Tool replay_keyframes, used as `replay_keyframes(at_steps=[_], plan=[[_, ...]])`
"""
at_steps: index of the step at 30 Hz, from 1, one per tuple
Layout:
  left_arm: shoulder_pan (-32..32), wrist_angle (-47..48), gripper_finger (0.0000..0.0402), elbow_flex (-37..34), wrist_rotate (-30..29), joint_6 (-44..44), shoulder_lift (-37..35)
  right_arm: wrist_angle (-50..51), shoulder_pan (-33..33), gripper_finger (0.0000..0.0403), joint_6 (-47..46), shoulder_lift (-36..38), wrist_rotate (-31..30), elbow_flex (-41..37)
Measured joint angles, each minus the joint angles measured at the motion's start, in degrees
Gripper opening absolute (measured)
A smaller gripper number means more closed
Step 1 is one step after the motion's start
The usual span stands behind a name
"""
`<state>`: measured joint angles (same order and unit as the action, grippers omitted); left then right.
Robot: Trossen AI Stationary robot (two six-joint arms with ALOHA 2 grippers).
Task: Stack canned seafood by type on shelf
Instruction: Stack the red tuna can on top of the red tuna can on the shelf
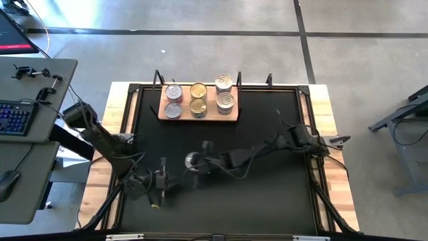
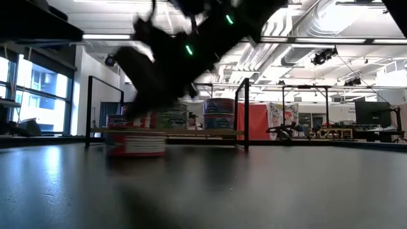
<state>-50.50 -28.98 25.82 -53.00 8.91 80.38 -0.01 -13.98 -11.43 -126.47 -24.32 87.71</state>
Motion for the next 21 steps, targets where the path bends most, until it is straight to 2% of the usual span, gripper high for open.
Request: replay_keyframes(at_steps=[3, 7, 11, 14, 18, 21], plan=[[-1.4, 2.0, 0.0003, 0.0, 0.0, 1.6, -1.1, -1.1, -0.4, 0.0, 5.8, 0.7, -3.4, 3.8], [-1.4, 3.8, 0.0003, 0.0, 0.1, 2.9, -0.9, 3.8, -2.7, 0.0, 7.8, 2.4, -3.9, 3.4], [0.5, 3.9, 0.0003, 0.0, 1.0, 2.9, 0.7, 5.8, -6.2, 0.0, -0.9, 5.3, -4.0, -2.5], [2.9, 4.5, 0.0015, 0.0, 6.1, 2.2, 1.7, 4.5, -9.8, 0.0, -7.1, 6.1, -3.9, -8.4], [7.5, 4.5, 0.0059, 0.0, 14.0, -0.9, 2.8, -0.5, -13.4, 0.0, -13.0, 6.1, -3.8, -14.8], [10.7, 6.8, 0.0101, 0.0, 16.4, -6.7, 3.8, -5.8, -13.8, 0.0, -16.3, 6.1, -4.8, -19.1]])
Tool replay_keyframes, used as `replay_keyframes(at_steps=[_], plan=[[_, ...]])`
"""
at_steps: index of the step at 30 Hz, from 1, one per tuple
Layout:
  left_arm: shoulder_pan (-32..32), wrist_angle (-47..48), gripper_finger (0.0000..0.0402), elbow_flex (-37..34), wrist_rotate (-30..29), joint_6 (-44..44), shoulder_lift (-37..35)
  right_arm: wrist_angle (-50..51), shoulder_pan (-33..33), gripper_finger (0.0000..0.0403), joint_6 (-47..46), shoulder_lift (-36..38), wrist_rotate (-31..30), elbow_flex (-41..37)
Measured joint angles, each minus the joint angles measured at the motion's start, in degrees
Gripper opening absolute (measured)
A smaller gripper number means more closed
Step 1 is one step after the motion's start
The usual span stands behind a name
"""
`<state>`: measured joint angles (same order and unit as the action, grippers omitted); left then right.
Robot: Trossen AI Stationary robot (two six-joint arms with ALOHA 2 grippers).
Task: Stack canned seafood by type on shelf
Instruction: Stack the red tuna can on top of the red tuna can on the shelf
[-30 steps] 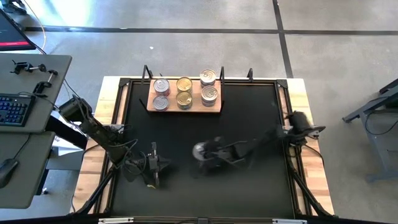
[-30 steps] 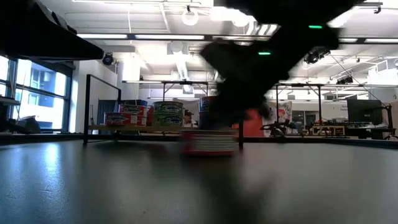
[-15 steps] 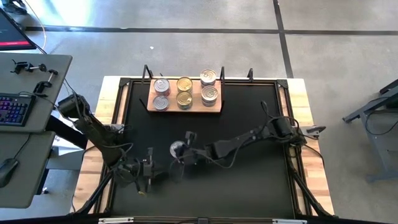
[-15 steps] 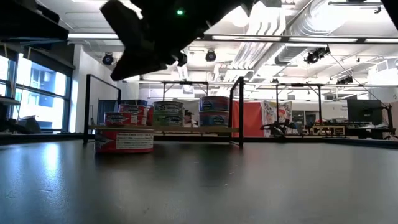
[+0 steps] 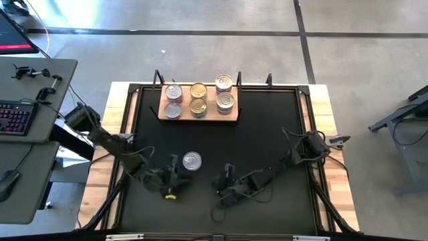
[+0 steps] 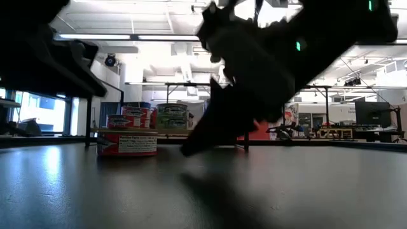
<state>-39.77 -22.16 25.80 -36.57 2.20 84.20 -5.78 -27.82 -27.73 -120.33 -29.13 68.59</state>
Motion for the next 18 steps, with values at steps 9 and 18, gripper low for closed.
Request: replay_keyframes(at_steps=[9, 18], plan=[[5.0, 7.8, 0.0147, 0.0, 0.5, -10.8, 4.7, -6.2, 1.2, 0.0, 0.3, 0.1, -0.3, -3.0], [4.7, 7.0, 0.0028, 1.0, -3.4, -10.0, 8.7, -6.5, 3.0, 0.0, 1.2, 0.1, -0.4, -3.0]])
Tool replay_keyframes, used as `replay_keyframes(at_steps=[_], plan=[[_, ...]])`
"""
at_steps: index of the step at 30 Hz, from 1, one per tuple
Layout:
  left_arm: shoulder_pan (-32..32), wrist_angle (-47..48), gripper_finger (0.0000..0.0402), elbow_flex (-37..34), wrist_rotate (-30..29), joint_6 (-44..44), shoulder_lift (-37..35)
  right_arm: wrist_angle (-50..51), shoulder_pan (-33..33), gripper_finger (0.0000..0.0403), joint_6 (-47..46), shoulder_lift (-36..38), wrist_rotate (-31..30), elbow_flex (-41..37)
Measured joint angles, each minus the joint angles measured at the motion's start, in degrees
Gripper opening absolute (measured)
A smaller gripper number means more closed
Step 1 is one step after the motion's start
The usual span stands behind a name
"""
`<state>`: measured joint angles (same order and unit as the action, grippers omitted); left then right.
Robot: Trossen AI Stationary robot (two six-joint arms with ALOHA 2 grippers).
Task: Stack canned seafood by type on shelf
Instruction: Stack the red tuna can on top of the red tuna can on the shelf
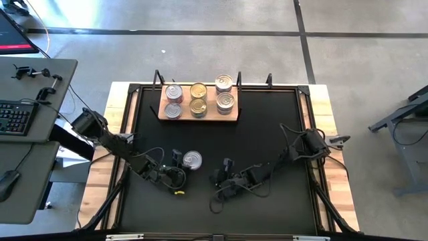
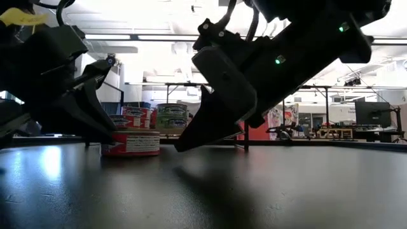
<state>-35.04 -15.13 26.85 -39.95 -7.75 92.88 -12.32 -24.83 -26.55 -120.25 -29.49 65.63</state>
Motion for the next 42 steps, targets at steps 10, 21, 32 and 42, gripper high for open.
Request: replay_keyframes(at_steps=[10, 21, 32, 42], plan=[[-3.1, 15.9, 0.0002, 10.8, -2.7, 3.7, 0.0, -0.1, 0.1, 0.0, 0.0, 0.0, 0.0, 0.0], [-5.3, 41.0, 0.0, 20.9, -15.9, 22.7, -1.2, -0.1, 0.1, 0.0, 0.8, 0.0, 0.0, 0.1], [12.3, 63.4, 0.0, 22.0, -16.0, 34.4, -15.1, -1.1, 0.2, 0.0, 4.1, 0.0, -1.9, 0.1], [33.9, 59.3, 0.0, 21.7, -9.0, 18.4, -18.2, -1.3, 0.5, 0.0, 4.0, 0.0, -4.7, 0.1]])
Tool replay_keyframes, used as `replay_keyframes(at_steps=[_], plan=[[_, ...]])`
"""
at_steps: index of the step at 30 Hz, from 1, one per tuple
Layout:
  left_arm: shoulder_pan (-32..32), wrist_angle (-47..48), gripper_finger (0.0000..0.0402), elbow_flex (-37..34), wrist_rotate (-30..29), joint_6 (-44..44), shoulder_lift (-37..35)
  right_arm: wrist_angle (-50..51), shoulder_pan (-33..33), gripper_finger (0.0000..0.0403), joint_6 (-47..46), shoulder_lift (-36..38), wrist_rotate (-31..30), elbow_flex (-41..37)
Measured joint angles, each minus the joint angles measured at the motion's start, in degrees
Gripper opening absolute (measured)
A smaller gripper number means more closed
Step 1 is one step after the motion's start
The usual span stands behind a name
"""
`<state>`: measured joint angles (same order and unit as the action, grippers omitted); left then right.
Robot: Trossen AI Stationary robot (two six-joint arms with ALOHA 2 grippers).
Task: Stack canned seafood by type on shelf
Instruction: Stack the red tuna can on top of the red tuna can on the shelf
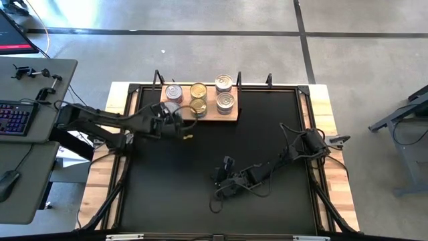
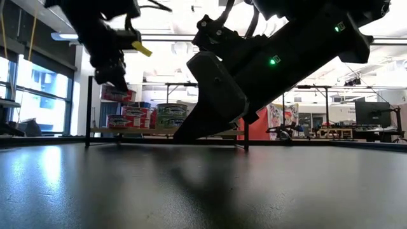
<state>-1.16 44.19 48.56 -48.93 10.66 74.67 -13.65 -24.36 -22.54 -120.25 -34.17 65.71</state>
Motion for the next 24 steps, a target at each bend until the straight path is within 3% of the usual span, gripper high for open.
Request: replay_keyframes(at_steps=[8, 16, 24], plan=[[9.6, -8.3, 0.0, -0.9, 8.9, -5.5, 0.0, -0.2, 0.0, 0.0, 0.1, 0.0, -0.1, 0.0], [12.8, -10.9, 0.0, -0.9, 14.4, -7.9, 0.0, -0.4, 0.0, 0.0, 0.1, 0.0, -0.1, 0.0], [13.6, -10.2, 0.0, -0.9, 15.7, -7.8, 0.0, -0.4, 0.0, 0.0, 0.1, 0.0, -0.1, 0.0]])
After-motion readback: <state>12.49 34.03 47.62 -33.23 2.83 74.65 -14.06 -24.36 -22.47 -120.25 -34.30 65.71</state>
